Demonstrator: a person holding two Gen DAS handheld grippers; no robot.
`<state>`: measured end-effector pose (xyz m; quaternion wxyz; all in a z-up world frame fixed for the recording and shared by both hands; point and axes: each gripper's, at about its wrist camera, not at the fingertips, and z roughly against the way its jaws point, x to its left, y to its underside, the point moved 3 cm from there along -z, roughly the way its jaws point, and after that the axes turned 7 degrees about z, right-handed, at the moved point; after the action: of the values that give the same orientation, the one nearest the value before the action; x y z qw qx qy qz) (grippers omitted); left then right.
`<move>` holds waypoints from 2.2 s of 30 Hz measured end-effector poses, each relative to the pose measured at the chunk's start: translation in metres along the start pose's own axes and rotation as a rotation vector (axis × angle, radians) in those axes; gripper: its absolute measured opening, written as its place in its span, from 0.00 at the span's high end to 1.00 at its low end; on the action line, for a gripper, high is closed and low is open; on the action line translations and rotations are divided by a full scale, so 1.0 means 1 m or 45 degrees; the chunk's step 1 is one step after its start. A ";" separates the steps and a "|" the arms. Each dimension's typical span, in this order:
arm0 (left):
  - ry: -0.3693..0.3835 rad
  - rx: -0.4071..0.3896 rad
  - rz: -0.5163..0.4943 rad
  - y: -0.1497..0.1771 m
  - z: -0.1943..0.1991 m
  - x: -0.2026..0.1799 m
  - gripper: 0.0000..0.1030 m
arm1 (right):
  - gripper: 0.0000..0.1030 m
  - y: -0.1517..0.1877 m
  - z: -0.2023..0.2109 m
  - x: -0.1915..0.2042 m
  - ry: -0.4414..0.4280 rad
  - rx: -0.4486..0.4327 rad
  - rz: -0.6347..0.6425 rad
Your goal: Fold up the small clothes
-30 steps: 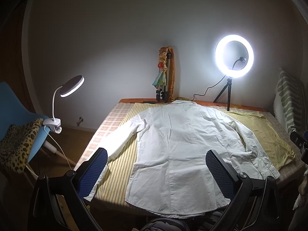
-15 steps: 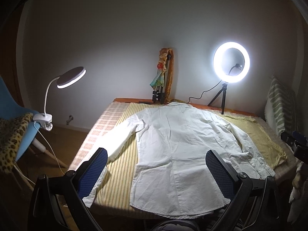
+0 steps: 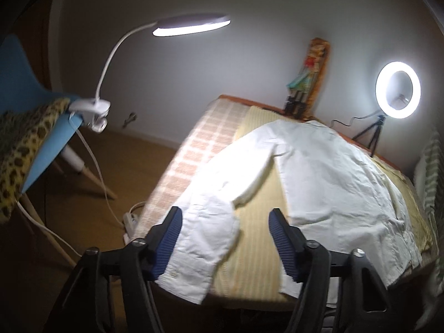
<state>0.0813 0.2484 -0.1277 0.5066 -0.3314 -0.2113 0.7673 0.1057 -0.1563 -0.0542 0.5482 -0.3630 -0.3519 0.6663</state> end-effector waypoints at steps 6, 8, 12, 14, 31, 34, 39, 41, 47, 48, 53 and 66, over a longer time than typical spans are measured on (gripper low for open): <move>0.039 0.131 0.071 0.002 -0.046 0.045 0.42 | 0.08 0.010 -0.018 0.009 -0.075 0.088 -0.025; 0.037 0.169 0.075 0.005 -0.063 0.054 0.42 | 0.08 0.013 -0.023 0.012 -0.093 0.112 -0.028; -0.021 0.216 0.058 0.014 -0.089 0.067 0.42 | 0.09 0.015 -0.029 0.023 -0.114 0.135 -0.008; -0.061 0.227 0.034 0.019 -0.098 0.070 0.42 | 0.09 0.016 -0.030 0.028 -0.121 0.141 0.013; 0.061 0.108 0.030 0.026 -0.095 0.064 0.96 | 0.09 0.019 -0.032 0.045 -0.126 0.150 0.073; 0.101 0.070 0.027 0.023 -0.086 0.053 0.97 | 0.09 0.021 -0.031 0.044 -0.125 0.156 0.065; 0.208 -0.005 0.014 0.012 -0.061 0.023 0.97 | 0.09 0.024 -0.033 0.039 -0.146 0.178 0.030; 0.255 -0.029 -0.003 0.008 -0.053 0.007 0.97 | 0.09 0.026 -0.035 0.037 -0.169 0.191 0.012; 0.362 -0.051 -0.146 0.006 -0.038 -0.051 0.97 | 0.23 0.038 -0.056 0.031 -0.253 0.260 -0.066; 0.391 -0.053 -0.165 0.008 -0.035 -0.062 0.97 | 0.29 0.043 -0.061 0.029 -0.272 0.284 -0.091; 0.471 -0.009 -0.370 0.034 -0.029 -0.120 0.97 | 0.47 0.067 -0.091 0.015 -0.377 0.412 -0.267; 0.443 0.176 -0.688 0.103 -0.040 -0.161 0.67 | 0.50 0.073 -0.141 0.021 -0.527 0.533 -0.349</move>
<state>0.0876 0.0597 -0.1757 0.7417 -0.3544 -0.1494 0.5495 0.1906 -0.1370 -0.1881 0.6125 -0.0485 -0.3567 0.7038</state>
